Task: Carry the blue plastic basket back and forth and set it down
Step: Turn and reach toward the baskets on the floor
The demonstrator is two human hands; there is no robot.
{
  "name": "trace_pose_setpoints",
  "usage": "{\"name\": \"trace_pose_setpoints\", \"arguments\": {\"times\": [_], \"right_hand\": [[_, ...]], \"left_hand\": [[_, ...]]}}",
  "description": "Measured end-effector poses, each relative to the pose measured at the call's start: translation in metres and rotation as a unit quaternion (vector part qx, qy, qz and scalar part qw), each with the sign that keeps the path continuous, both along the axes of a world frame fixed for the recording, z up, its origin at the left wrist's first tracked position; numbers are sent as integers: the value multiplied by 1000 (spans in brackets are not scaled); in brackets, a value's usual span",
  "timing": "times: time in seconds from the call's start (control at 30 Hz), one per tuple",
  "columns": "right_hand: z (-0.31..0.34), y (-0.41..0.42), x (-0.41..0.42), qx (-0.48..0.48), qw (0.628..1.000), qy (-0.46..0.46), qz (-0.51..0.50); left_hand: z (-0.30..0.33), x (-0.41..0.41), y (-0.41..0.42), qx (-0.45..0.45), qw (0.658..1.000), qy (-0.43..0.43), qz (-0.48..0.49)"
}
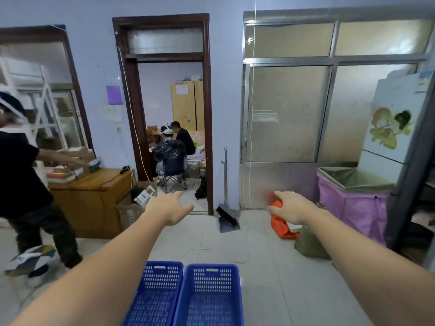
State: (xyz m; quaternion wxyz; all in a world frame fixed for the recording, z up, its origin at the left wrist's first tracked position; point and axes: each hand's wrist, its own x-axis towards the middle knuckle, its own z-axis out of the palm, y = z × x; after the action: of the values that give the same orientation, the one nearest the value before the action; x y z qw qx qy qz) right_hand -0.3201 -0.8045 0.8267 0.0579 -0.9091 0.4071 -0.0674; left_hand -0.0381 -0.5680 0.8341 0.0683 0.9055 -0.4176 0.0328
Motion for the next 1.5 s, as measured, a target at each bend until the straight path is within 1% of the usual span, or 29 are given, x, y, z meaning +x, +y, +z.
{"name": "trace_pose_setpoints", "arguments": {"times": [0.2,0.33,0.47,0.73,0.87,1.07,1.23,1.4,1.5], "right_hand": [[-12,-78,53,-6,1000,-3,15],[-15,-132,84,6,1000,-1,17],[-17,-185,103,20,1000,-15,16],[-4,-307,133,13,999,-3,44],[-1,-371,156,20,997,-1,79],[-1,-440,214,31,989,16,147],[-9,-463,282,43,976,31,213],[-11,-481,355,41,966,30,255],[-12,-490,403,39,959,43,276]], "left_hand": [[-5,30,-78,10,1000,-8,0],[-11,57,-131,3,1000,26,11],[-15,76,-186,-1,999,32,9],[-24,86,-303,7,999,30,16],[-26,89,-348,-4,998,28,49],[-32,115,-366,12,989,42,143],[-40,148,-369,19,975,46,217],[-42,193,-384,7,965,33,259],[-44,222,-386,8,957,43,286]]}}
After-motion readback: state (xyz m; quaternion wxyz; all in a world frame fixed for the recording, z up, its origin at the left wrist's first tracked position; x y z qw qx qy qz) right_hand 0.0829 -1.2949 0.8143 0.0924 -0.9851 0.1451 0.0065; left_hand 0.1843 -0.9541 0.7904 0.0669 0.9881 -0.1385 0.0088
